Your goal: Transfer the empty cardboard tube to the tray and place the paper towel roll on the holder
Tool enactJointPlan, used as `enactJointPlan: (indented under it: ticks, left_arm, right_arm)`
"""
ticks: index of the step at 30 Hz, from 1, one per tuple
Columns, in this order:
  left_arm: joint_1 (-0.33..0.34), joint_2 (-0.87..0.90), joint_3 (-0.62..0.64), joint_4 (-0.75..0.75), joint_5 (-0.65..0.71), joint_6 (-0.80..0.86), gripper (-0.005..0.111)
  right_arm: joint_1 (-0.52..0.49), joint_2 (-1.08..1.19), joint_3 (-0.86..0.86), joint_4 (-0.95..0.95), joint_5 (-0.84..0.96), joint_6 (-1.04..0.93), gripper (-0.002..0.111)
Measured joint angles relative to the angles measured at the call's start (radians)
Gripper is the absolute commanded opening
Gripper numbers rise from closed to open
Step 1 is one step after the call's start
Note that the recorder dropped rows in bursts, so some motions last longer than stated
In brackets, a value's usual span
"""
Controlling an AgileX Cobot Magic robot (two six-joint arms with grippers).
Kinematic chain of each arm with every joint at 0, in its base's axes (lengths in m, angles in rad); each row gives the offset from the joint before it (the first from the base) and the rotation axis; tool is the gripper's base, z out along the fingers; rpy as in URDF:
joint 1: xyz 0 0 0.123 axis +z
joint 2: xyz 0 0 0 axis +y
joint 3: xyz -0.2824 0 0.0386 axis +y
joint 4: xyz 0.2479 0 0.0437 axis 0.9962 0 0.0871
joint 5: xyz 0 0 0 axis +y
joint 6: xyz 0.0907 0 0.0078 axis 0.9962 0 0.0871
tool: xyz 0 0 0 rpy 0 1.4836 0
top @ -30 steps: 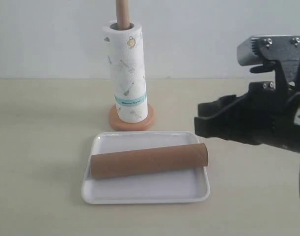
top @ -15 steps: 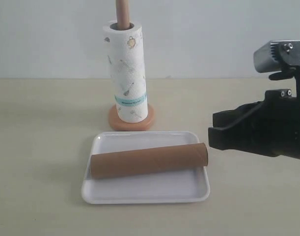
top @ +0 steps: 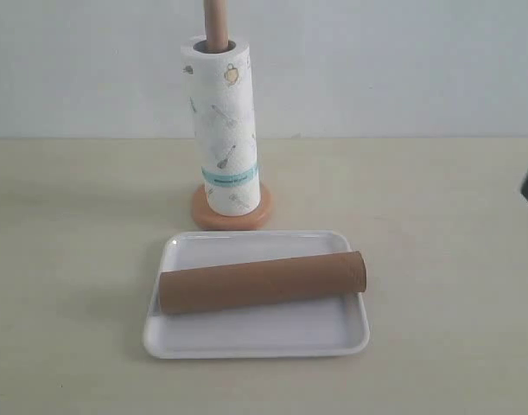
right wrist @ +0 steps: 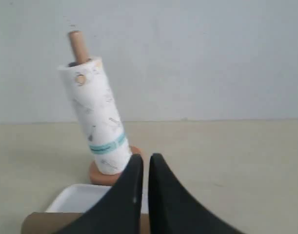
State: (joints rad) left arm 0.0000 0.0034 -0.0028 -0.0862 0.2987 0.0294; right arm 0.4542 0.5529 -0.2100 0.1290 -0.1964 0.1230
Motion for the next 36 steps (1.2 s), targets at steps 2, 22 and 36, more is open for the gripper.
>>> enactJointPlan:
  ticks: [2, 22, 36]
  left_arm:
    - [0.0, 0.0, 0.0, 0.0, 0.0, 0.0, 0.004]
    - [0.0, 0.0, 0.0, 0.0, 0.0, 0.0, 0.004]
    - [0.0, 0.0, 0.0, 0.0, 0.0, 0.0, 0.004]
  right_arm:
    - [-0.074, -0.067, 0.081, 0.001, -0.002, 0.047, 0.004]
    - [-0.354, -0.544, 0.205, -0.003, 0.496, -0.15, 0.004]
    - [-0.366, -0.549, 0.211, -0.003, 0.533, -0.172, 0.004]
